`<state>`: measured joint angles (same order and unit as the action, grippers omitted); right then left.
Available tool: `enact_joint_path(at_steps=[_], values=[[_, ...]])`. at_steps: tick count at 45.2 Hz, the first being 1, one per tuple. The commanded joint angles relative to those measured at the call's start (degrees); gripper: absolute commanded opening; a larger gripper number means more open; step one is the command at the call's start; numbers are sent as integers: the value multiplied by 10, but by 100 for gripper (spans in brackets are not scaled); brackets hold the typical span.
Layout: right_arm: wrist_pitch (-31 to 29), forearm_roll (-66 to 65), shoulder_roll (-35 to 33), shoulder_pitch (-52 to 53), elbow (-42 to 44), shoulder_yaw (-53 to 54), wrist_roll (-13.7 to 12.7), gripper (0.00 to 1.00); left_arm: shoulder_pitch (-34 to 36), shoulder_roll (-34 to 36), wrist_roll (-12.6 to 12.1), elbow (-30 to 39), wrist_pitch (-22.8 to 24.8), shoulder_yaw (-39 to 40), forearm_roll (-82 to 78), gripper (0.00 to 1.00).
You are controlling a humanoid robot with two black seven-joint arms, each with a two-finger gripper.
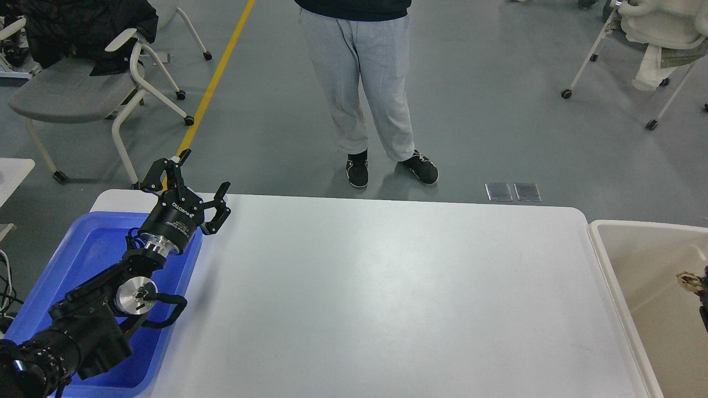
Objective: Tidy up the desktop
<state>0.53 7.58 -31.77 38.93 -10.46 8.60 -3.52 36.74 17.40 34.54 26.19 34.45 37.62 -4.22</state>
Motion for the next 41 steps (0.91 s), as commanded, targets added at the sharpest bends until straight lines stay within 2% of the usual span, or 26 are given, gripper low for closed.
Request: enact_joint_path(at_steps=[1, 16, 21, 25, 26, 28, 29, 32, 34, 35, 41], values=[[22, 11, 34, -30, 18, 85, -22, 0, 0, 0, 0, 0, 0, 0, 0, 100], [22, 16, 42, -51, 22, 96, -23, 0, 0, 0, 0, 0, -1, 0, 0, 100], [21, 18, 42, -54, 28, 96, -22, 6, 0, 0, 0, 0, -1, 0, 0, 100], [22, 18, 42, -54, 32, 96, -21, 21, 0, 0, 0, 0, -1, 0, 0, 100], [22, 18, 42, -54, 32, 96, -21, 28, 0, 0, 0, 0, 0, 0, 0, 100], [23, 18, 42, -54, 33, 96, -20, 56, 0, 0, 0, 0, -1, 0, 0, 100], [24, 18, 43, -54, 33, 97, -19, 65, 0, 0, 0, 0, -1, 0, 0, 100], [26, 17, 42, -53, 33, 96, -17, 80, 0, 0, 0, 0, -1, 0, 0, 100], [27, 17, 42, -50, 33, 96, -17, 96, 0, 0, 0, 0, 0, 0, 0, 100], [27, 17, 42, -49, 33, 96, -17, 99, 0, 0, 0, 0, 0, 0, 0, 100], [25, 16, 38, -46, 31, 89, -17, 100, 0, 0, 0, 0, -1, 0, 0, 100]])
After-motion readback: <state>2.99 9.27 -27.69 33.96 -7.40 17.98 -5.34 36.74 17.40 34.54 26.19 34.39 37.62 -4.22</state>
